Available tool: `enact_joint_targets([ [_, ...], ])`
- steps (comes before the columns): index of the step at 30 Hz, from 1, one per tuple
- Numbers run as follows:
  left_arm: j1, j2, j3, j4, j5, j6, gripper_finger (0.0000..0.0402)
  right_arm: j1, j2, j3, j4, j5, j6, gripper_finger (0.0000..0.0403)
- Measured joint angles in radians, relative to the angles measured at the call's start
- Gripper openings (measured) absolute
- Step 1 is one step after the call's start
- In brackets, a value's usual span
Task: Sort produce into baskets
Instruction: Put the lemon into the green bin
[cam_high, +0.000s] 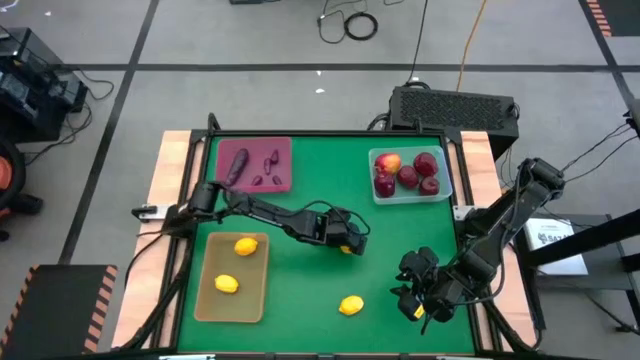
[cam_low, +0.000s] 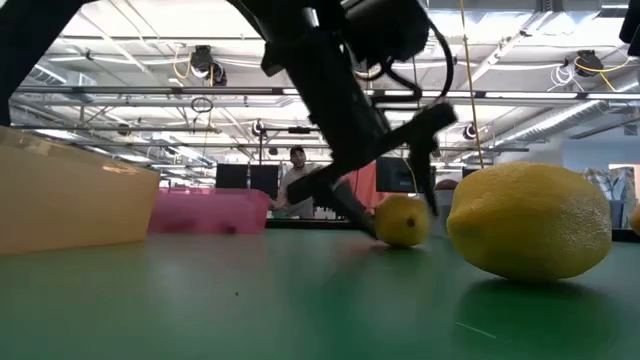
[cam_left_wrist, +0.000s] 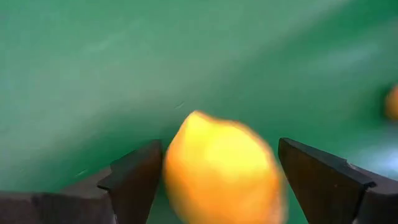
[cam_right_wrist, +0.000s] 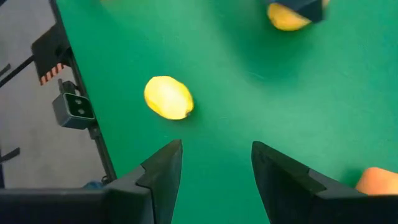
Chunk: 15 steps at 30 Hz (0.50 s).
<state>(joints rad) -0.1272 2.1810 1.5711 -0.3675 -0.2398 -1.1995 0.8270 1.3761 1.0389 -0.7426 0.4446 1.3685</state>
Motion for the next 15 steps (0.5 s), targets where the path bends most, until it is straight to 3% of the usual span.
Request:
enact_joint_targets([
  [9, -0.032, 0.029, 0.002, -0.036, -0.023, 0.005, 0.0320, 0.000, 0.000, 0.000, -0.005, 0.000, 0.000, 0.0185],
  [15, -0.040, 0.030, 0.001, -0.048, -0.023, 0.029, 0.0265, 0.000, 0.000, 0.000, -0.010, 0.002, 0.000, 0.0185],
])
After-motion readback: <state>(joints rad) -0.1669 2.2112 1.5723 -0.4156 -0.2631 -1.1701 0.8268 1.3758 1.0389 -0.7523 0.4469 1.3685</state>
